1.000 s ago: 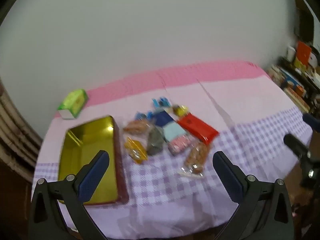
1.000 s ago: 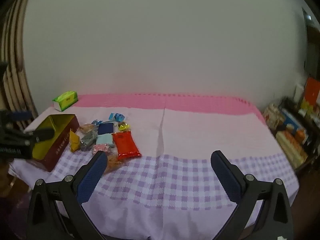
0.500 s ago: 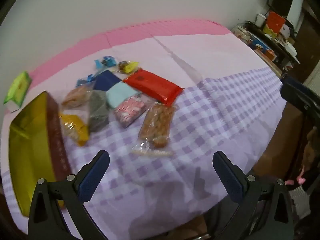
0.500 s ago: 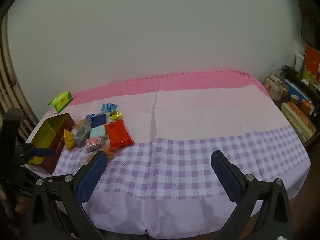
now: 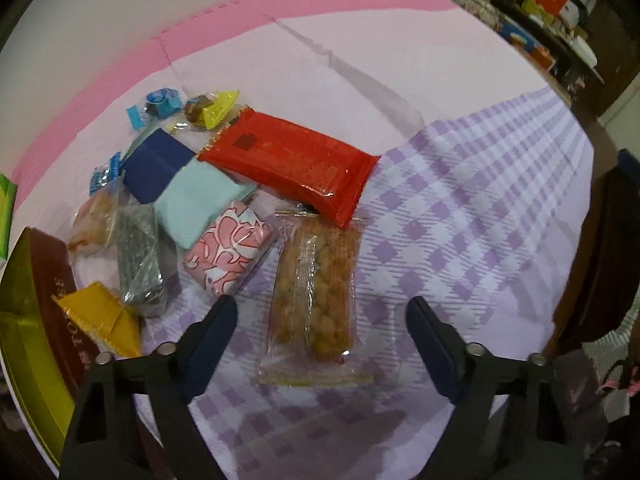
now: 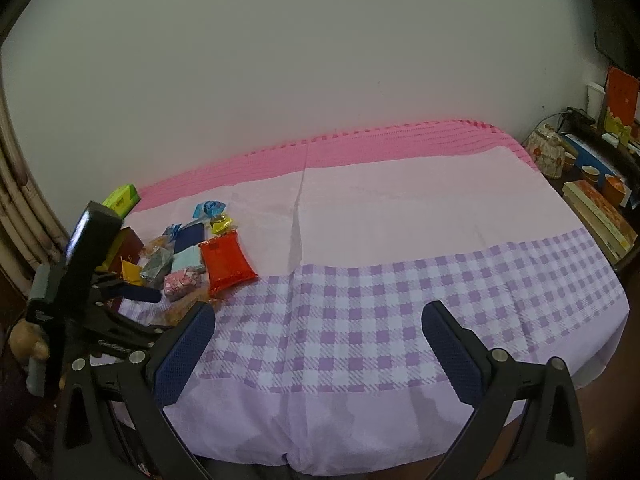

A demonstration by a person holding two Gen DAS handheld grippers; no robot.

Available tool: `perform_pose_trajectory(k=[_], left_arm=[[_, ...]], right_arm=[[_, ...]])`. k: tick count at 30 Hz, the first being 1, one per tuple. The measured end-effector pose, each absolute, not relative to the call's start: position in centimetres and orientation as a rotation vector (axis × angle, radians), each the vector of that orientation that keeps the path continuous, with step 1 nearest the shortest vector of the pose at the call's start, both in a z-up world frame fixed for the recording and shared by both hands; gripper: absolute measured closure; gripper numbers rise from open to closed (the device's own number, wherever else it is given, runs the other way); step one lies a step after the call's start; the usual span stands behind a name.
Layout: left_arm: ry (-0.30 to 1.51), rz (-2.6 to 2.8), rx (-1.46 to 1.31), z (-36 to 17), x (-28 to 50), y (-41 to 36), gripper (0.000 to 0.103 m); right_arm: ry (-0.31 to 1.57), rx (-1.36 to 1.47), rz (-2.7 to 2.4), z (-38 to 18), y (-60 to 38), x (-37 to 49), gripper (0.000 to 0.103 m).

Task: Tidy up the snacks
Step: 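Grasp the clear bag of peanut snacks with the left gripper, then carry the peanut bag over the gold tray and release it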

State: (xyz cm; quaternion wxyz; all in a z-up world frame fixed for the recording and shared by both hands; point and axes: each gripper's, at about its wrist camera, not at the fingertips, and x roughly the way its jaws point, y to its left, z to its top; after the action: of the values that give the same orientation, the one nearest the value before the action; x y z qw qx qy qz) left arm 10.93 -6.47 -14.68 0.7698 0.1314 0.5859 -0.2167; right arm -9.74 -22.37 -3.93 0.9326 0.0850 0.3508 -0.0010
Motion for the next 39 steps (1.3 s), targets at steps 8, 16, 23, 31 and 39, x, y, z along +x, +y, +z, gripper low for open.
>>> perform_pose_trajectory(k=[8, 16, 23, 31, 39], left_arm=[[1.296, -0.47, 0.295, -15.7, 12.3, -6.4, 0.059], [1.194, -0.381, 0.214, -13.9, 8.5, -5.3, 0.063], [1.103, -0.314, 0.16, -10.2, 4.9, -4.4, 0.063], [1.038, -0.266, 0.132, -7.4, 3.9, -4.2, 0.063], [1.016, -0.176, 0.055, -5.7, 2.7, 1.1, 0.063]], right_arm=[[0.737, 0.184, -0.006, -4.7, -22.8, -9.6, 0.0], [0.742, 0.187, -0.009, -5.1, -22.8, -9.4, 0.0], [0.766, 0.153, 0.015, -5.6, -21.4, -9.3, 0.0], [0.811, 0.18, 0.052, -6.5, -19.6, -9.3, 0.0], [0.816, 0.11, 0.162, -7.1, -16.0, -9.7, 0.0]])
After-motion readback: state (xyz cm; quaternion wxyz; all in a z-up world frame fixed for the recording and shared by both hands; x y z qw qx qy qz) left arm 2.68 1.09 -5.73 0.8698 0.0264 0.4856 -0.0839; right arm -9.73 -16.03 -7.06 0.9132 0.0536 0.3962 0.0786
